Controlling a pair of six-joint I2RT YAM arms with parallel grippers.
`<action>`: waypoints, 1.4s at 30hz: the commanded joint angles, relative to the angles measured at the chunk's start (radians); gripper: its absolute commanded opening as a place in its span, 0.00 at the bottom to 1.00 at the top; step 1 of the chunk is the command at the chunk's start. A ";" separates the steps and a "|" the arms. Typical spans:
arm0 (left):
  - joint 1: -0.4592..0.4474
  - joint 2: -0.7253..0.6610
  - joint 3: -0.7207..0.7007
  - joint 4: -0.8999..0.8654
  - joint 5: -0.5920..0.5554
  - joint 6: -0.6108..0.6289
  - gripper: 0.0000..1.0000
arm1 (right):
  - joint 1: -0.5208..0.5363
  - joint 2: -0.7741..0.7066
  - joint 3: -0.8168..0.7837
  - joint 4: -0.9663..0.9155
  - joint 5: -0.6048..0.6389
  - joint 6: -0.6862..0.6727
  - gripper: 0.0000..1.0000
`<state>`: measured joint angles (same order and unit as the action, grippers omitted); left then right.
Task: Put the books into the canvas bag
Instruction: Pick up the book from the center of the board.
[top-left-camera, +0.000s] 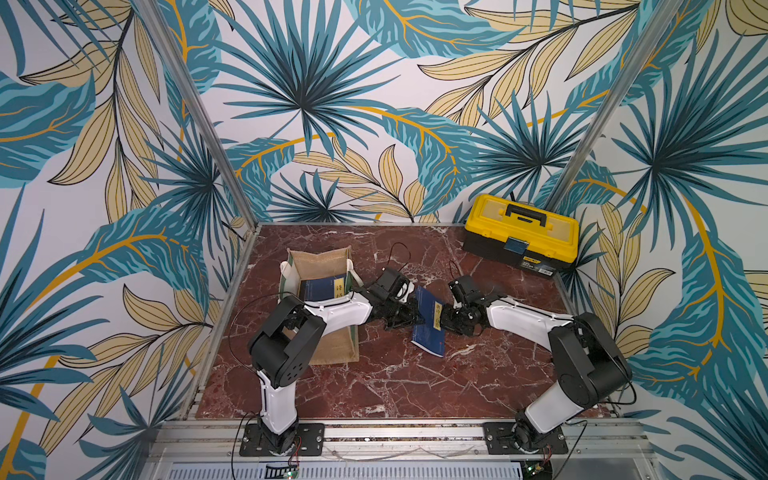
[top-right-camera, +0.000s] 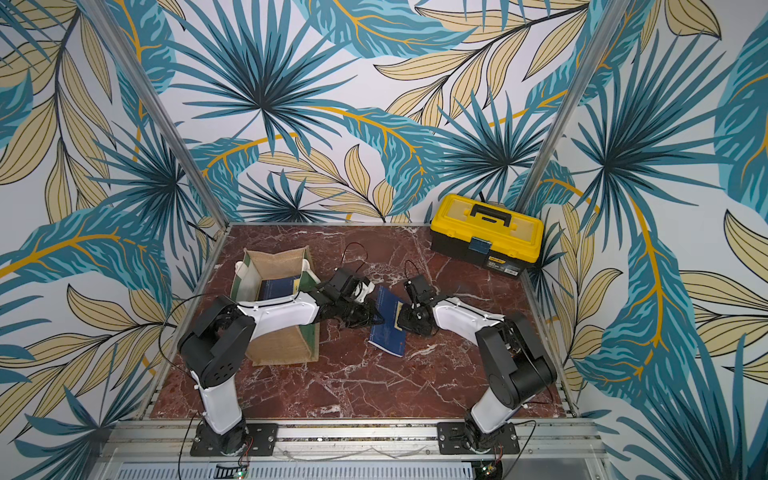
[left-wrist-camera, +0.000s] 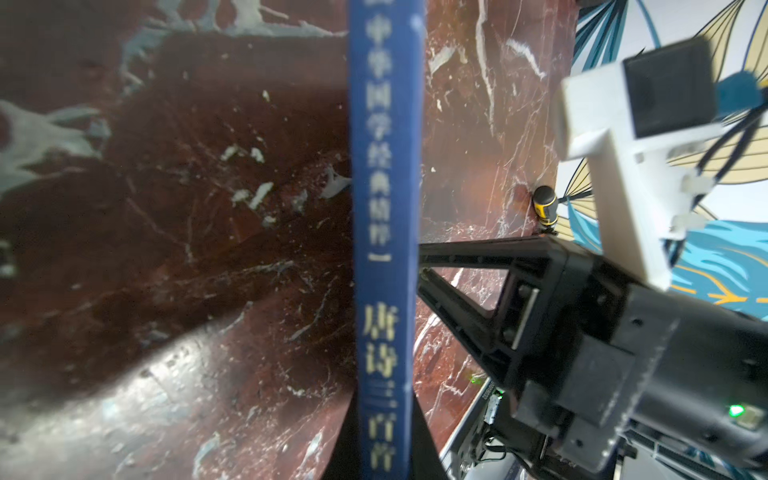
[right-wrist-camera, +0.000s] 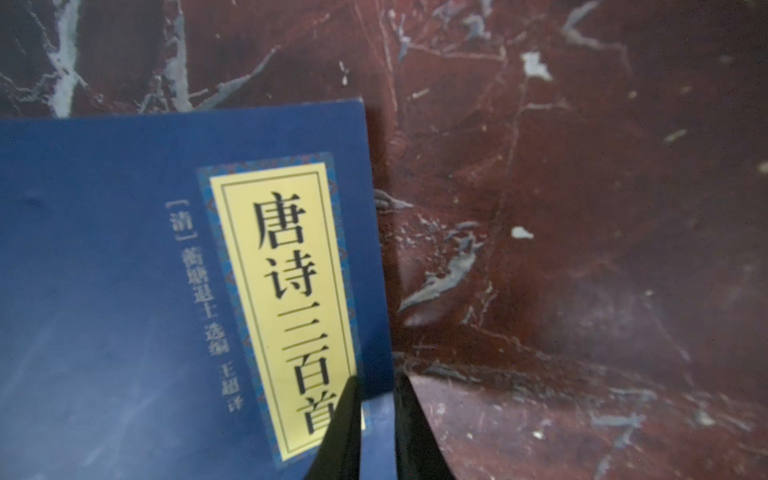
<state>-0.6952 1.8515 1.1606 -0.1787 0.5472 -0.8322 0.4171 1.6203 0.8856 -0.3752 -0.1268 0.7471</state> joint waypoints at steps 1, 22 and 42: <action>-0.009 -0.092 0.011 -0.024 -0.021 0.058 0.04 | 0.014 -0.057 -0.021 -0.078 -0.018 -0.009 0.18; 0.017 -0.705 0.093 -0.451 -0.461 0.363 0.03 | 0.088 -0.366 0.247 -0.232 0.011 0.011 0.33; 0.021 -1.472 -0.061 -0.653 -0.973 0.395 0.02 | 0.359 0.203 0.954 -0.237 -0.037 -0.026 0.37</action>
<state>-0.6788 0.3985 1.1172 -0.7990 -0.3504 -0.4549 0.7536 1.7729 1.7939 -0.6006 -0.1322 0.7280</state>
